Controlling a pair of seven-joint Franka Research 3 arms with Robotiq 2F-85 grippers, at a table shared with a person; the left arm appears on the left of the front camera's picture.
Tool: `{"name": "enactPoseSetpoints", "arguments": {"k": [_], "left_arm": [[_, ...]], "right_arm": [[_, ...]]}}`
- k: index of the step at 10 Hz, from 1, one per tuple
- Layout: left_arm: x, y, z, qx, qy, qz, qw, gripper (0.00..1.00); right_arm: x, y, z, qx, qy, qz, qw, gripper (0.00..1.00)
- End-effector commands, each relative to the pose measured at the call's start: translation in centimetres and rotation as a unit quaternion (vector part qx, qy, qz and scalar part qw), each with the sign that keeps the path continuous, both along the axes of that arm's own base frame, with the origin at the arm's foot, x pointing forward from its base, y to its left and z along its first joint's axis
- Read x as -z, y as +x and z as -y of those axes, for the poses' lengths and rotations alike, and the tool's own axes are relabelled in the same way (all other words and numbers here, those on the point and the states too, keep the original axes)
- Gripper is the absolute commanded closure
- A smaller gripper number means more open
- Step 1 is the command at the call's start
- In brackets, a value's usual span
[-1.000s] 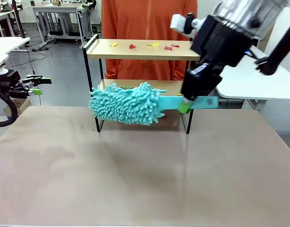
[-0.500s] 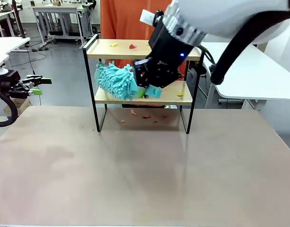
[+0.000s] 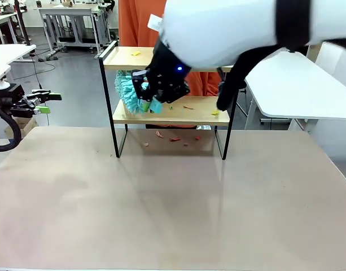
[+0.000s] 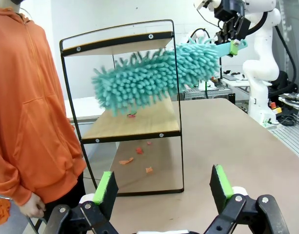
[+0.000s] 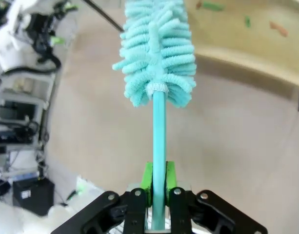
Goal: Clean the shelf.
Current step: Clean the specific section of the Shelf indicated by the human with the Duster.
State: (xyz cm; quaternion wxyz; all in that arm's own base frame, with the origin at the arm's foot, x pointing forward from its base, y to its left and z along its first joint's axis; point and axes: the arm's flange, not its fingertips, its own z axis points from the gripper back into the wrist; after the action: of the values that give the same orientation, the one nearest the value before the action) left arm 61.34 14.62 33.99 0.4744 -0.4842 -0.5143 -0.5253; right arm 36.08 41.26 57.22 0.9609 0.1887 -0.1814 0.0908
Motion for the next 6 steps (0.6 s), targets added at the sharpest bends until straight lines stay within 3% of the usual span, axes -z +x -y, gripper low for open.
{"name": "enactPoseSetpoints", "arguments": {"k": [1, 6], "left_arm": [[-0.2, 0.0, 0.0, 0.002, 0.004, 0.001, 1.000, 0.00], [-0.2, 0.0, 0.0, 0.002, 0.004, 0.001, 1.000, 0.00]], "right_arm": [[0.8, 2.1, -3.4, 0.053, -0.017, 0.023, 0.998, 0.87], [2.8, 4.1, -8.2, 0.069, -0.034, 0.040, 0.996, 0.87]]}}
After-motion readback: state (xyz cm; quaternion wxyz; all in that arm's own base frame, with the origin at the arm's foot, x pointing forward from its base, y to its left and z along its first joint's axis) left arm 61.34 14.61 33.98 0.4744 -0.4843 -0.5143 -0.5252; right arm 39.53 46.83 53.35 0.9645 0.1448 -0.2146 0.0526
